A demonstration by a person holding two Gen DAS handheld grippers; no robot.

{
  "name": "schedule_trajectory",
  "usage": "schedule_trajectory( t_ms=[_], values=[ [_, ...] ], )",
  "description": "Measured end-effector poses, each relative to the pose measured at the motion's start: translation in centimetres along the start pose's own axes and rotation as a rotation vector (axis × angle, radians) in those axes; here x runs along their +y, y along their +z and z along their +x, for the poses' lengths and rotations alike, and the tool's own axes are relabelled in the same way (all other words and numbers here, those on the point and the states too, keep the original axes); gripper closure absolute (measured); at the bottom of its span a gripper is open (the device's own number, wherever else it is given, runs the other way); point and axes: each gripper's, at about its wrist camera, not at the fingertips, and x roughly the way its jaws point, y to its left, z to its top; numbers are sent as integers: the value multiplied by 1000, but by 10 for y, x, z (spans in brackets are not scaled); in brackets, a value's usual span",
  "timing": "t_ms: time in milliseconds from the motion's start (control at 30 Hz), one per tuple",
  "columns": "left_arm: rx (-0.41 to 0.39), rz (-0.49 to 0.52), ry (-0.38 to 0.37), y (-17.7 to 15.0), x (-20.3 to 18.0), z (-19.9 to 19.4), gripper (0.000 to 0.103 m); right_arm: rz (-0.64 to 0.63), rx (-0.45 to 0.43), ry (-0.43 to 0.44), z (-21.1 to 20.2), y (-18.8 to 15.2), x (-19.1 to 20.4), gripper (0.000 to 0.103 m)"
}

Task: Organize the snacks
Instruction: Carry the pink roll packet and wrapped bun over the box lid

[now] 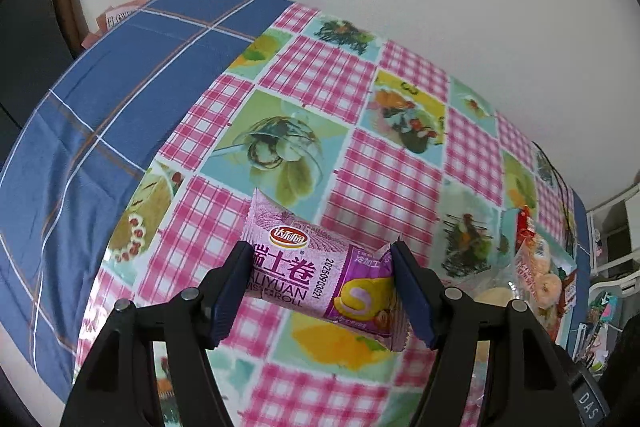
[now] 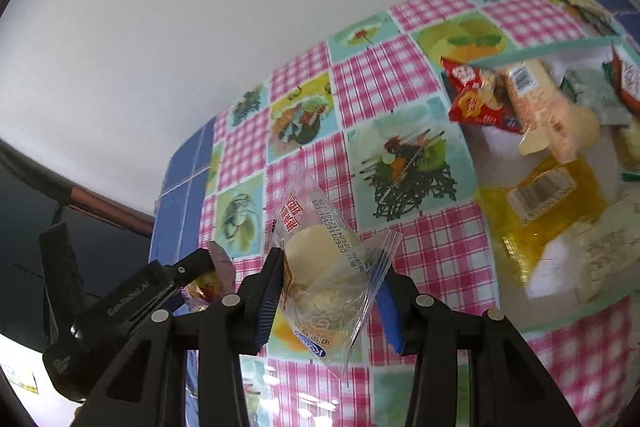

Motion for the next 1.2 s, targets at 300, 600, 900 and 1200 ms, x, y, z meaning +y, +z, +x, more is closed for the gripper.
schedule_trajectory(
  t_ms=[300,600,900,1200],
  values=[
    [-24,52,-11,-37,-42,-26,32,19,-62,31,-45,-12,-19,57],
    [-79,132,-28,-46,-91,-45,32,25,-102,-5,-71,-8,-40,57],
    [-100,165,-42,-56,-121,-51,32,-17,-133,-58,-88,0,-50,56],
    [-83,222,-57,-74,-160,-44,32,21,-153,-101,-104,7,-82,56]
  ],
)
